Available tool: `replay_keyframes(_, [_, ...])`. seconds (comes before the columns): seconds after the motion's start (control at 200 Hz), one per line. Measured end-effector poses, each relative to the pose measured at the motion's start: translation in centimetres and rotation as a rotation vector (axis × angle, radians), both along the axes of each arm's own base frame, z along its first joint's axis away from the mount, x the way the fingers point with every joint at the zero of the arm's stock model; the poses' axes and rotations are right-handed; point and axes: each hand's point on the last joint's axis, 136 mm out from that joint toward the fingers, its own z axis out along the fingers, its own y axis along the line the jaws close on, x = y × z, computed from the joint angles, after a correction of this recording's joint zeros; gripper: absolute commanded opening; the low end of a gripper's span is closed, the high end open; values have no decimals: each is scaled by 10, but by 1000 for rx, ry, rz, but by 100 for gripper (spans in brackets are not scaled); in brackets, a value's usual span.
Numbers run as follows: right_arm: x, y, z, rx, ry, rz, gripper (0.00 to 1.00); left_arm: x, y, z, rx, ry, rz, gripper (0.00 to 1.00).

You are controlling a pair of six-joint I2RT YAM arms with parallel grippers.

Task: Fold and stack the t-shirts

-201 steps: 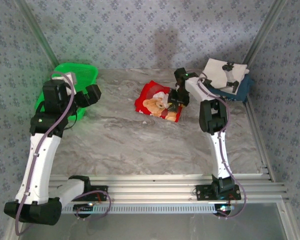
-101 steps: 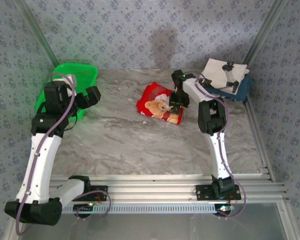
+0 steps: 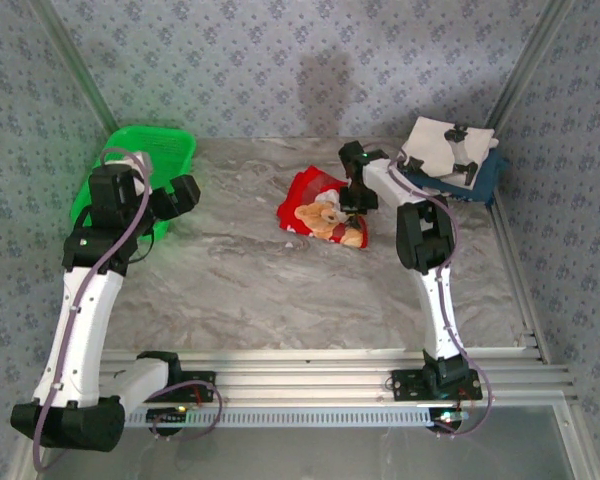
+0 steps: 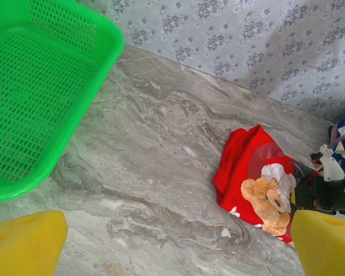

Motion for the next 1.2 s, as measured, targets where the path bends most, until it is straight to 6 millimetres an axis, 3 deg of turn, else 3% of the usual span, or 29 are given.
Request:
replay_keyframes(0.155, [14,-17,32,-113,-81,48,0,3,-1,-2,-4,-18,-3,100])
replay_keyframes(0.41, [42,-35,142,-246,-343,132,0,12,-3,7,-10,-64,-7,100])
replay_keyframes(0.51, [51,-41,171,-295,-415,149,0,17,-3,5,-9,-61,-7,100])
replay_keyframes(0.695, [63,-51,201,-360,-488,169,0,21,-4,1,-7,-50,-7,100])
replay_keyframes(0.914, [77,-71,250,-407,-607,140,0,25,-4,2,5,-61,-14,100])
replay_keyframes(1.199, [88,-117,275,-457,-662,84,0,27,-4,2,8,-65,-16,100])
